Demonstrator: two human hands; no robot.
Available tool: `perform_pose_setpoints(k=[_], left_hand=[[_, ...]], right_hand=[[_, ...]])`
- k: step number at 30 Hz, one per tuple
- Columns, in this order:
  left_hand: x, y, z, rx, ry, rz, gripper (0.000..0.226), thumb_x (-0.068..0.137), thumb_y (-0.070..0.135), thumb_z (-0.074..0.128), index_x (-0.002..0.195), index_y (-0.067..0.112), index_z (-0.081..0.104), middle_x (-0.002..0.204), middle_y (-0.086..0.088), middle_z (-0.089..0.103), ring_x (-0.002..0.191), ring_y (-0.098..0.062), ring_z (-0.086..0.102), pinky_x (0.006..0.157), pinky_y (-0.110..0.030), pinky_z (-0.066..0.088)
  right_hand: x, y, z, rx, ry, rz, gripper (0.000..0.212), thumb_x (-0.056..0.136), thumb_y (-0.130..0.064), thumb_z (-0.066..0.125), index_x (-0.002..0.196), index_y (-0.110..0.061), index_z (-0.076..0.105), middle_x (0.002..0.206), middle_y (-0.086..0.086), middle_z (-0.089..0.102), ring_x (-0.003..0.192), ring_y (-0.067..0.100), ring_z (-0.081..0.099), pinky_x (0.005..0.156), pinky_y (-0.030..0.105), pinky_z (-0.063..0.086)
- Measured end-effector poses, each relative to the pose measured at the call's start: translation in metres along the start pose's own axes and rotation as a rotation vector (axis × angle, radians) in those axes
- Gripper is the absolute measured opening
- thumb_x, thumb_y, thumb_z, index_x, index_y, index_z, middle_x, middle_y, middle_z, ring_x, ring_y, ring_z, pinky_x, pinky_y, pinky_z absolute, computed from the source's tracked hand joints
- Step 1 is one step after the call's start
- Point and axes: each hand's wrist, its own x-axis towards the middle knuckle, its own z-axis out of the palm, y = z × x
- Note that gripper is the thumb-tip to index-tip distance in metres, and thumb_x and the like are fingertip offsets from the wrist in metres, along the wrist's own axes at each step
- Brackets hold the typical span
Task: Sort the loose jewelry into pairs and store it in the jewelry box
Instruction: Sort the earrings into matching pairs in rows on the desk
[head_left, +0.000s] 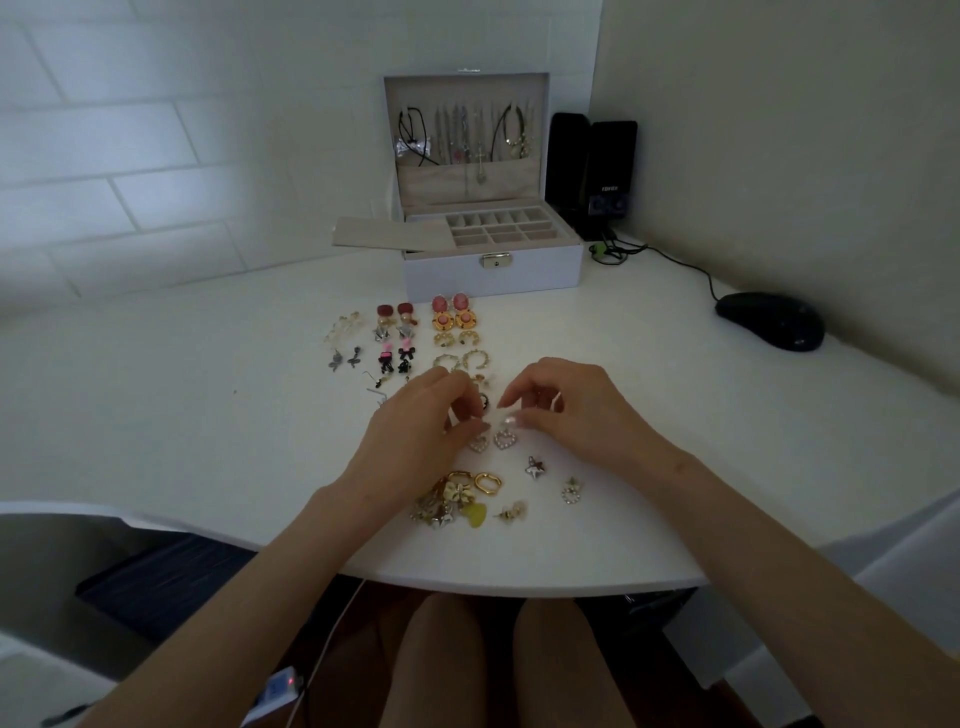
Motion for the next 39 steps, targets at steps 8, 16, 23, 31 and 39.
perform_pose_setpoints(k=[8, 16, 23, 31, 39], left_hand=[[0.003, -0.001, 0.004, 0.045, -0.030, -0.026, 0.004, 0.086, 0.027, 0.062, 0.084, 0.025, 0.060, 0.085, 0.013, 0.049, 0.076, -0.005, 0.045, 0.068, -0.021, 0.037], [0.004, 0.003, 0.002, 0.052, -0.053, -0.019, 0.008, 0.086, 0.030, 0.061, 0.088, 0.023, 0.062, 0.089, 0.011, 0.051, 0.078, -0.007, 0.044, 0.071, -0.025, 0.043], [0.004, 0.005, 0.003, 0.041, -0.054, -0.024, 0.005, 0.086, 0.026, 0.061, 0.085, 0.022, 0.060, 0.088, 0.010, 0.051, 0.077, -0.007, 0.044, 0.071, -0.028, 0.047], [-0.002, 0.000, 0.003, -0.007, 0.038, -0.026, 0.008, 0.087, 0.025, 0.061, 0.082, 0.020, 0.057, 0.082, 0.015, 0.049, 0.074, -0.007, 0.051, 0.066, -0.022, 0.042], [-0.003, 0.003, 0.000, -0.131, 0.046, -0.069, 0.020, 0.086, 0.019, 0.063, 0.072, 0.025, 0.050, 0.068, 0.012, 0.062, 0.068, -0.007, 0.058, 0.066, -0.027, 0.048]], right_hand=[[0.001, 0.001, 0.001, -0.098, -0.039, 0.009, 0.009, 0.077, -0.016, 0.074, 0.082, -0.022, 0.070, 0.077, -0.006, 0.055, 0.068, 0.004, 0.050, 0.069, 0.017, 0.040], [0.001, 0.003, 0.002, -0.125, -0.028, -0.034, 0.010, 0.081, -0.014, 0.067, 0.083, -0.023, 0.069, 0.080, -0.004, 0.057, 0.067, 0.004, 0.050, 0.066, 0.015, 0.040], [0.001, 0.004, 0.001, -0.134, -0.049, -0.024, 0.009, 0.080, -0.016, 0.071, 0.086, -0.022, 0.071, 0.081, -0.006, 0.055, 0.070, 0.004, 0.051, 0.068, 0.013, 0.039], [-0.001, 0.001, 0.001, -0.084, -0.034, -0.038, 0.013, 0.081, -0.012, 0.066, 0.081, -0.025, 0.066, 0.083, -0.006, 0.062, 0.071, 0.007, 0.055, 0.065, 0.013, 0.041], [-0.006, -0.008, -0.002, 0.065, 0.014, -0.021, 0.019, 0.079, -0.004, 0.066, 0.077, -0.022, 0.062, 0.070, -0.018, 0.062, 0.065, -0.002, 0.057, 0.063, 0.010, 0.044]])
